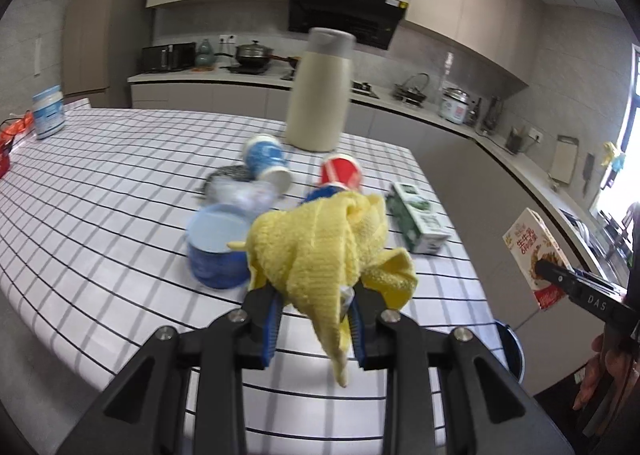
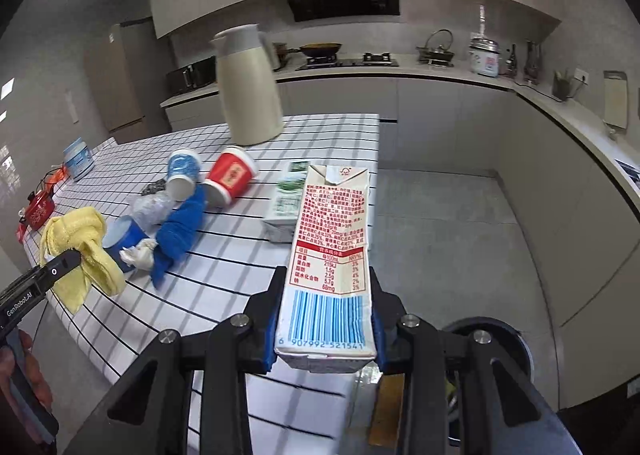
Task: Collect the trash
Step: 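Carry the yellow cloth with the left gripper into the bin while the right gripper drops the carton there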
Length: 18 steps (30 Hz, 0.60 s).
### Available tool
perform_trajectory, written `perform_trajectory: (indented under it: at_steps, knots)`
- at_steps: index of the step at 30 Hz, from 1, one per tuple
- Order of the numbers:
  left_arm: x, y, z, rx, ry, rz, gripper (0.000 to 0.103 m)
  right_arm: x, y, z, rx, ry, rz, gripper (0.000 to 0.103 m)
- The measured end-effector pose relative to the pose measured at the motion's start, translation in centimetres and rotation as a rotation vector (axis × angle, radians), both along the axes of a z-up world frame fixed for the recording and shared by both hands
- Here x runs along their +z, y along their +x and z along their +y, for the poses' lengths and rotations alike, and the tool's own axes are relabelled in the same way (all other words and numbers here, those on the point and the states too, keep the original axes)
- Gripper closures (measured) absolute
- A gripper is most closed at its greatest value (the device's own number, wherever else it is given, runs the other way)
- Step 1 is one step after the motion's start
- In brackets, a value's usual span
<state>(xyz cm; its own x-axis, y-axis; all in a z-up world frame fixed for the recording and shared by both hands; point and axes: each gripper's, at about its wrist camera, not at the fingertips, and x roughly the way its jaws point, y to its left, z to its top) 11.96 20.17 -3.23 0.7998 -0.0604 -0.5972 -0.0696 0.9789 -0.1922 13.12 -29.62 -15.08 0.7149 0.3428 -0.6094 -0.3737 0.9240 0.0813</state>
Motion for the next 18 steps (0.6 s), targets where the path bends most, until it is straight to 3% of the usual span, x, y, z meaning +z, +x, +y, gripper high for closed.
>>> perform_trajectory:
  at_steps: [9, 18]
  knots:
    - [0.1, -0.3, -10.0, -0.135, -0.003, 0.006, 0.073, -0.3, -2.7, -11.6, -0.106, -0.009, -0.003, 0.065]
    - [-1.1, 0.0, -19.9, -0.285, 0.001, 0.043, 0.073, -1.9, -3.8, -19.9, -0.147, -0.034, 0.026, 0.065]
